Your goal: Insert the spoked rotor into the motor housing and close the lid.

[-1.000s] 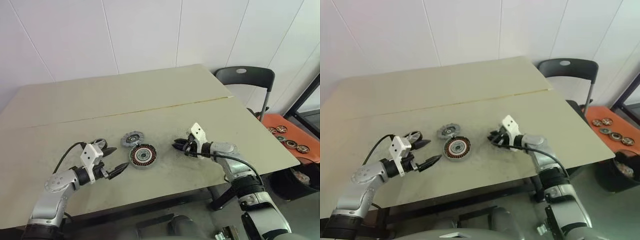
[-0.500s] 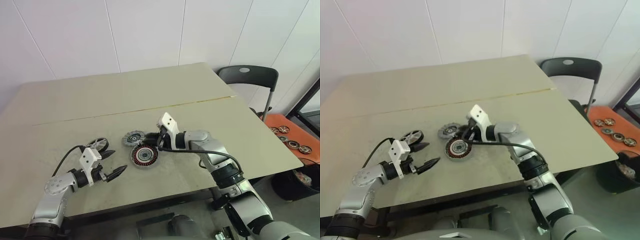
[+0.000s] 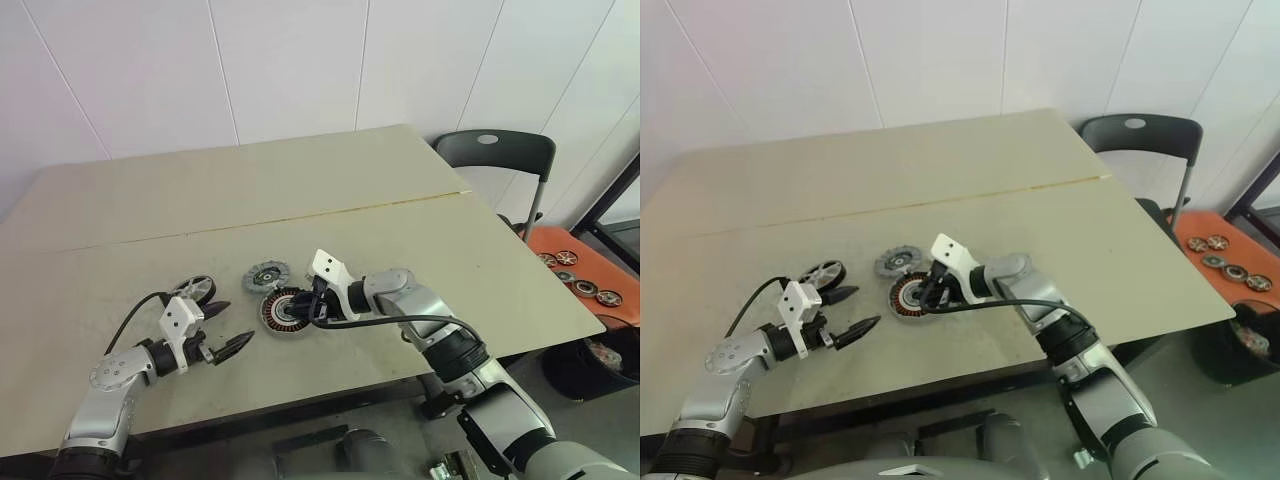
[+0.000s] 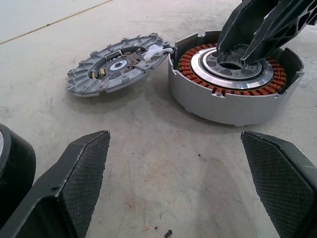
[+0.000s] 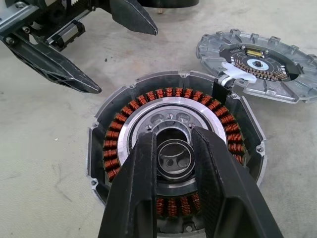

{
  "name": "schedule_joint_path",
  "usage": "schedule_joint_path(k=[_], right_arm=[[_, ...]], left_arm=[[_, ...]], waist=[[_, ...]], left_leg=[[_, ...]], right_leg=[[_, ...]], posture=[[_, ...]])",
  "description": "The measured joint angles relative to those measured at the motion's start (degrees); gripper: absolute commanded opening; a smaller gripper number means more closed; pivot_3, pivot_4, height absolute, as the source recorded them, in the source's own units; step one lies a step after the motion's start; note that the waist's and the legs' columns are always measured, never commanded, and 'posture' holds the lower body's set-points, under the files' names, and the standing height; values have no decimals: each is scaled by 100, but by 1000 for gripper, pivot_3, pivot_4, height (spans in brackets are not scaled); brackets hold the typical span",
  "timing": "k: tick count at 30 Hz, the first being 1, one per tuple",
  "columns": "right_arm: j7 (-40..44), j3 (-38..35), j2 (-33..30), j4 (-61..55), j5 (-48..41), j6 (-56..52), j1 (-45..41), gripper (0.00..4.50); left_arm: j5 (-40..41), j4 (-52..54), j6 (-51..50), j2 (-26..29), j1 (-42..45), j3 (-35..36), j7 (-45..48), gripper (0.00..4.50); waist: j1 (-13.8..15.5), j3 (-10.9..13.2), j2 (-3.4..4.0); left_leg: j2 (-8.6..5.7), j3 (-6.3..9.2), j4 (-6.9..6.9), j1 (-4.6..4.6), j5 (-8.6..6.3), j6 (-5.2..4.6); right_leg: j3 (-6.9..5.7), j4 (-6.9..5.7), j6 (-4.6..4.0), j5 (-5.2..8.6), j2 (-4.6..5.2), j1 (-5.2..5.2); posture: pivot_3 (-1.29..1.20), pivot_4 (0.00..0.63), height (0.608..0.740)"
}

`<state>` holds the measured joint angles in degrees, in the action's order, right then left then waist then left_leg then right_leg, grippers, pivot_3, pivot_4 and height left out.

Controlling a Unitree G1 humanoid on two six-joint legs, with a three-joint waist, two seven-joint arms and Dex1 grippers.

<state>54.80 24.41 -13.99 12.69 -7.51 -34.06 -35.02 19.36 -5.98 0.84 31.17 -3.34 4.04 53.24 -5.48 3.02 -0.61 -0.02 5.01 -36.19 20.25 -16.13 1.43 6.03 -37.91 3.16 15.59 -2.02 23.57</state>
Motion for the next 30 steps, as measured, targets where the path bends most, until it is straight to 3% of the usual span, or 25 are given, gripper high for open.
schedule_joint_path(k=[30], right_arm=[[9,7,271,319,174,280,-109,658]], left_arm=[[-7,1042,-823,0,-125,-63,-378,4500]], waist=[[-2,-1,0]], left_leg=[[0,2,-1,-2,0,0]], right_leg=[[-1,-4,0,-1,-1,-1]], posture=[[0,0,740]])
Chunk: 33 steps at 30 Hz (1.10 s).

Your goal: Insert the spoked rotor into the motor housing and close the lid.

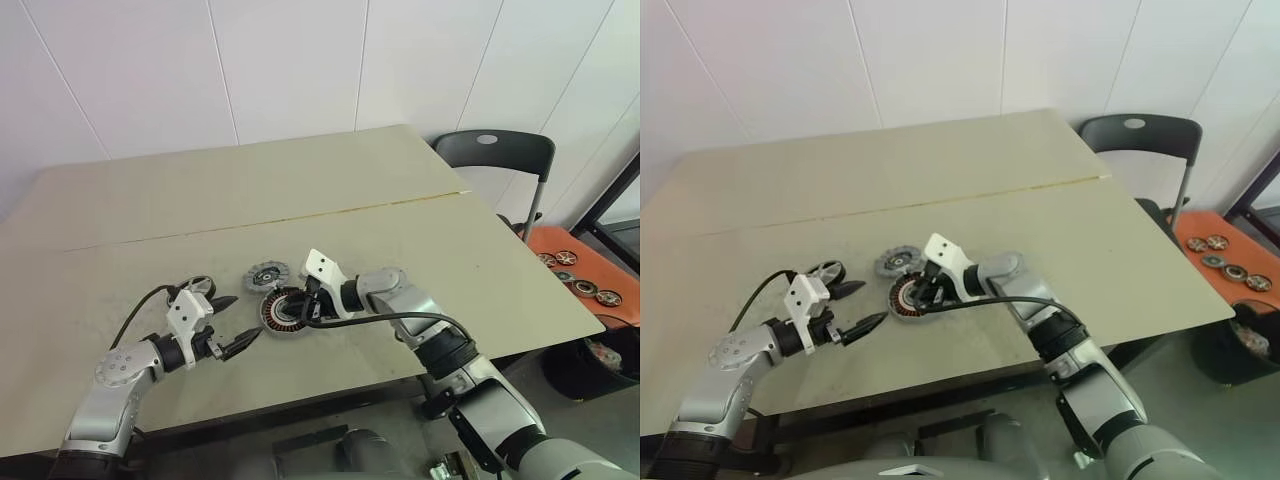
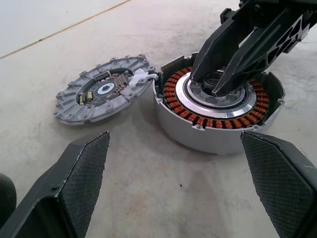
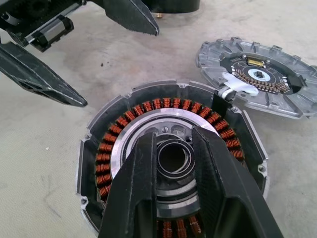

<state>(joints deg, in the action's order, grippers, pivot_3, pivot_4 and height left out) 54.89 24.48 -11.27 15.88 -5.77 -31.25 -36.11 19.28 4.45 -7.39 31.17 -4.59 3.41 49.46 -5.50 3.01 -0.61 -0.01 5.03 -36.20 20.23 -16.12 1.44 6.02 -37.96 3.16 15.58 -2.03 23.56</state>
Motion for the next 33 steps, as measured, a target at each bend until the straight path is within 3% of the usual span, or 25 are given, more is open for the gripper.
schedule_joint_path(k=[18,24,33], right_arm=[[29,14,60,82,10,46,-1,658],[-23,6,63,168,61,196,-8,2608],[-235,-346,277,408,-89,276,-53,2608]], left_arm=[[1,38,-90,-1,-19,1,-86,4500],[-1,33,-80,-5,-9,-7,-92,4500],[-8,17,-61,-39,-2,-39,-94,4500]], waist=[[1,0,0],[1,-1,0],[0,-1,-1]], left_leg=[[0,0,-2,-1,0,0],[-1,0,-2,-7,0,0],[-1,0,-2,-8,0,0]], right_leg=[[0,-2,0,-1,1,-1],[0,-2,-1,-1,0,-7],[-1,-3,-1,-1,0,-8]], posture=[[0,0,740],[0,0,740],[0,0,740]])
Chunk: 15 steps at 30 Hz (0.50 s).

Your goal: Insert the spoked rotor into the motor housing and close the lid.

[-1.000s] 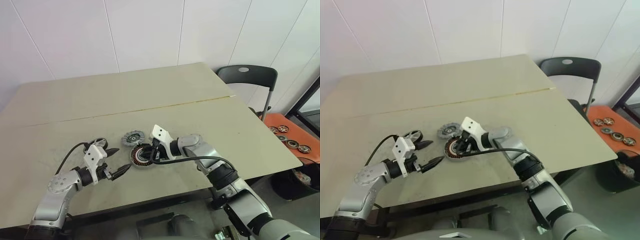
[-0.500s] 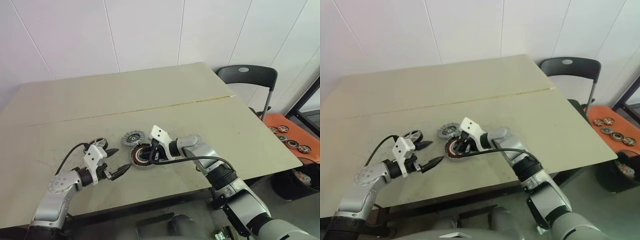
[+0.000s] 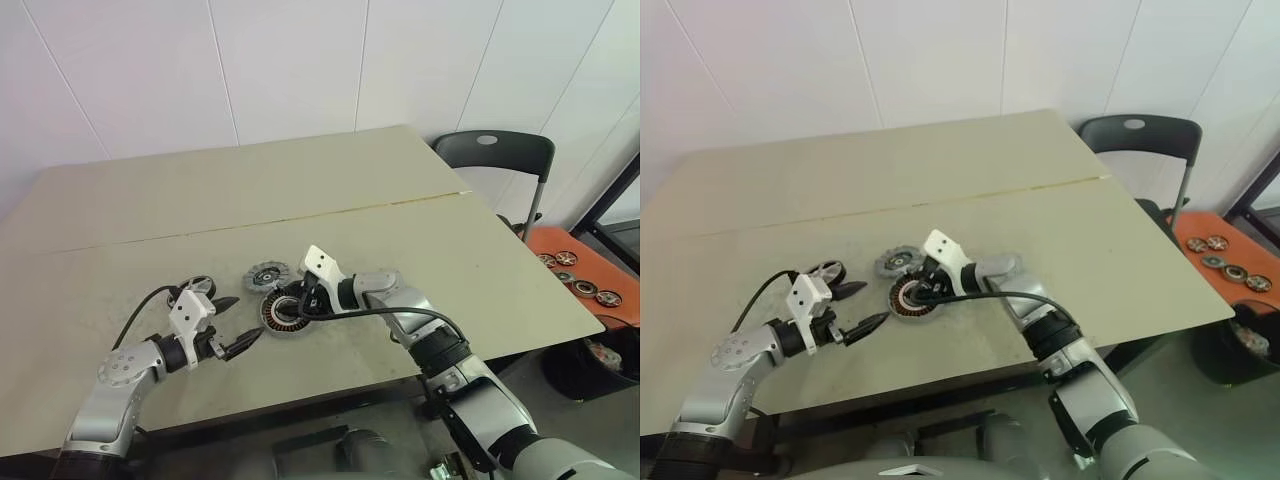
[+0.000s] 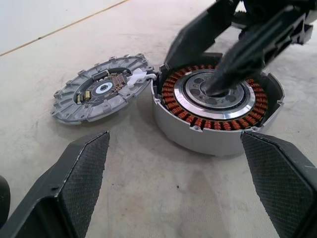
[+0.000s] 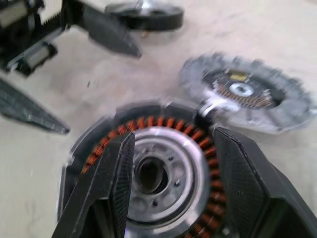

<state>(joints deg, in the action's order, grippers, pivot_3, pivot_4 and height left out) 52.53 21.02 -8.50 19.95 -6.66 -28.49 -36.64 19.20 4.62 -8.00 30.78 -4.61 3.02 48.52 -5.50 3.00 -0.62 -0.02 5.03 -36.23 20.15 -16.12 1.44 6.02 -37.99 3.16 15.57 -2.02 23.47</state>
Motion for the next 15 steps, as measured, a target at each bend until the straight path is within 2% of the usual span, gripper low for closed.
schedule_joint_path(k=[3,9,15], right_arm=[[-24,-80,63,0,-72,-17,-4,2010],[79,141,-94,0,84,68,40,23],[175,238,-136,-6,160,146,62,23]], left_arm=[[-4,-7,3,-3,3,-6,2,4500],[-25,-46,18,-3,7,-10,15,4500],[-69,-148,86,-4,24,-12,43,4500]], waist=[[0,0,0],[1,0,0],[1,-2,1]], left_leg=[[0,0,0,0,0,0],[0,0,0,0,0,0],[0,0,-1,-7,0,0]], right_leg=[[0,0,0,0,0,0],[0,0,0,0,1,0],[0,-2,0,0,0,-5]], posture=[[0,0,740],[0,0,740],[0,0,740]])
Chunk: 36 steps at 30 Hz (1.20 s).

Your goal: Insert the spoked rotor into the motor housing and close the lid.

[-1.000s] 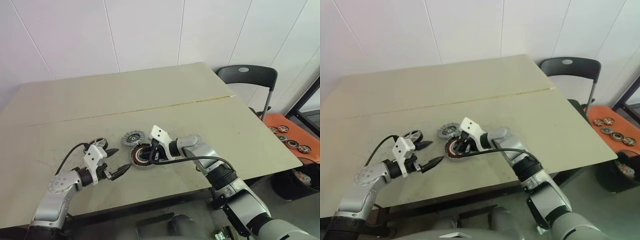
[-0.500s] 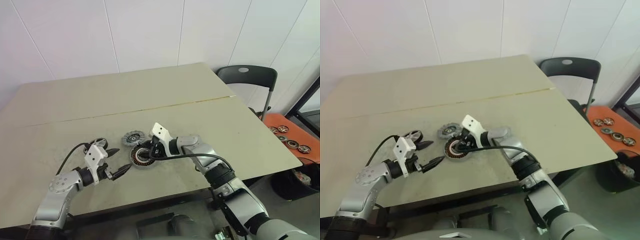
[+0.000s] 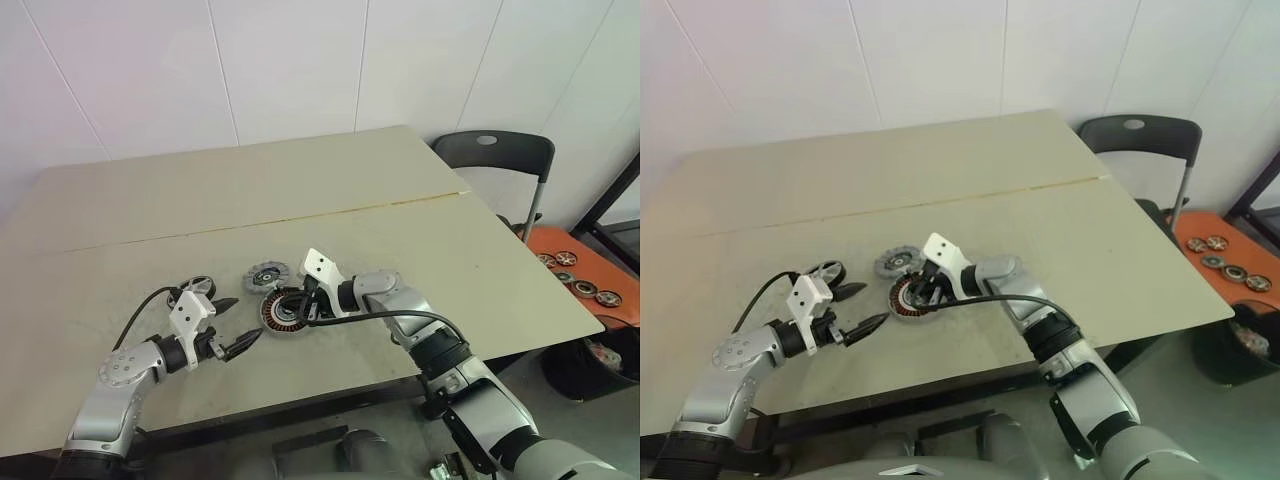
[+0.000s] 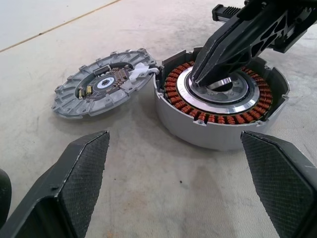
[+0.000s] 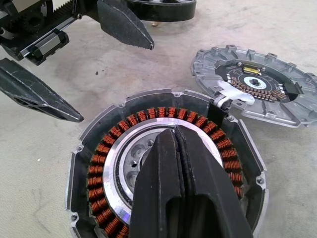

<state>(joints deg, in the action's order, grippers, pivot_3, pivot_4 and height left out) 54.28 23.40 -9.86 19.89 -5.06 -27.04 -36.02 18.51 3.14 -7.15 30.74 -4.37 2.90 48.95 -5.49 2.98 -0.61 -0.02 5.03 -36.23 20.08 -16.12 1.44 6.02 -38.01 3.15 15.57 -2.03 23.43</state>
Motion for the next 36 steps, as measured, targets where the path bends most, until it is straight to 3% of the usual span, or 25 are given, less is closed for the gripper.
schedule_joint_path(k=[14,36], right_arm=[[575,42,-2,-344,-442,-692,234,23],[67,-382,184,-35,-520,-248,247,23]], left_arm=[[-78,-85,44,-42,-13,-44,15,4500],[-209,-403,265,-100,21,-105,93,4500]], waist=[[0,-1,-1],[-3,-1,0]], left_leg=[[0,1,-2,-8,0,0],[0,-2,5,-28,4,6]], right_leg=[[-1,-4,1,0,0,-7],[1,-5,0,1,-3,-22]], posture=[[0,0,740],[0,0,740]])
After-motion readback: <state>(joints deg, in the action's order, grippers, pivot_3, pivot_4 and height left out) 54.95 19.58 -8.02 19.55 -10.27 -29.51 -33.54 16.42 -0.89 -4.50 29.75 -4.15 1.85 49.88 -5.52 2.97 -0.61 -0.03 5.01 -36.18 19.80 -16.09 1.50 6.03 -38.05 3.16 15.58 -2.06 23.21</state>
